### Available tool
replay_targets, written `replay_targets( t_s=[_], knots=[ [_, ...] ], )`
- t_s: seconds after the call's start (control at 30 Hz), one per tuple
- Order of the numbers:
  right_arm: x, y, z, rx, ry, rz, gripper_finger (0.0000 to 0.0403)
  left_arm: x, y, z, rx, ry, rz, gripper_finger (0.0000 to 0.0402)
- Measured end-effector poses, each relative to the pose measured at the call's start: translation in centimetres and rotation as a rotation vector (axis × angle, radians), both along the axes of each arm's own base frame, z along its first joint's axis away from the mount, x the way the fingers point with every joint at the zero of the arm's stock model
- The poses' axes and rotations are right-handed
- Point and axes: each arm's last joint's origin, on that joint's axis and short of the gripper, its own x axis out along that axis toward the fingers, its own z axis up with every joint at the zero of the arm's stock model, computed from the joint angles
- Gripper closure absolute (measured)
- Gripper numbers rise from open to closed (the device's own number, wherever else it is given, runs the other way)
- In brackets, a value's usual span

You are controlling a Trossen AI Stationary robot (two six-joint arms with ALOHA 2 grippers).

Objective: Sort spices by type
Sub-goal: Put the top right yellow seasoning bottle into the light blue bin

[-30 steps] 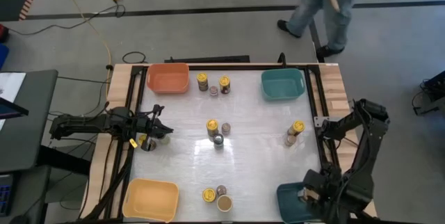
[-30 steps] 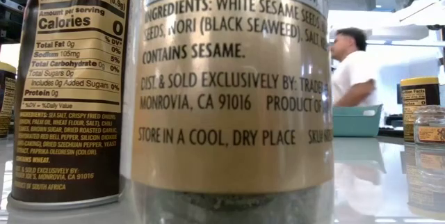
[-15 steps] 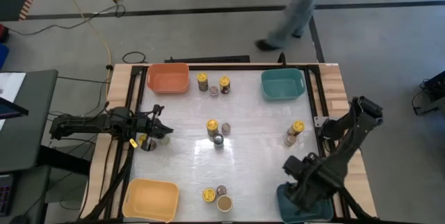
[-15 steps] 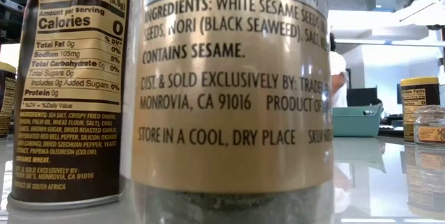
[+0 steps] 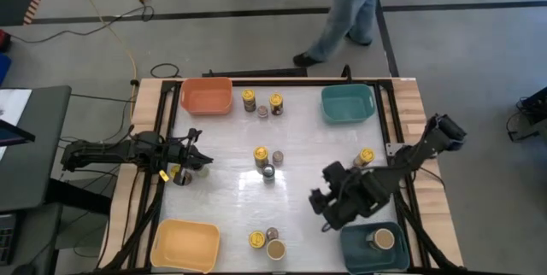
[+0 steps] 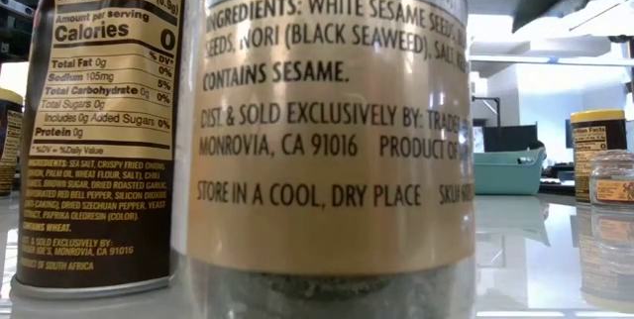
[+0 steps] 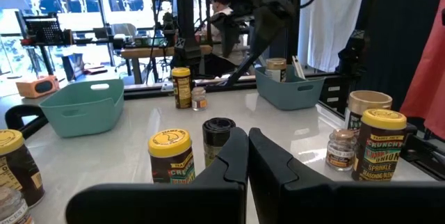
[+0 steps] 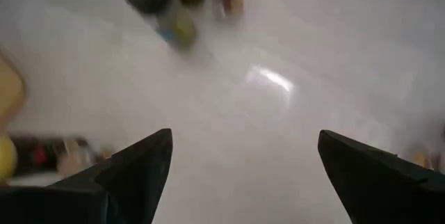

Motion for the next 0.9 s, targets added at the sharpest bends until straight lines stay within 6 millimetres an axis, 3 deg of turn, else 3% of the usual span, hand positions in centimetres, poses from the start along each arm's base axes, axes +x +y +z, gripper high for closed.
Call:
replay_targets(
  t_s=[0.4,0.67,0.9],
  knots=[
    [5.1,-3.7,1.4,-0.065,-0.197,0.103,0.0017,0.0,0.0,0.0,0.000,0.000,0.000,0.0401],
    [8.1,-6.2,3.2,-0.183,-0.347,0.267,0.0017,0.0,0.0,0.0,0.000,0.000,0.000,0.0401],
    [10.0,-10.1,4.8,-0.294,-0.426,0.380,0.0017,0.0,0.0,0.0,0.000,0.000,0.000,0.0401]
  ],
)
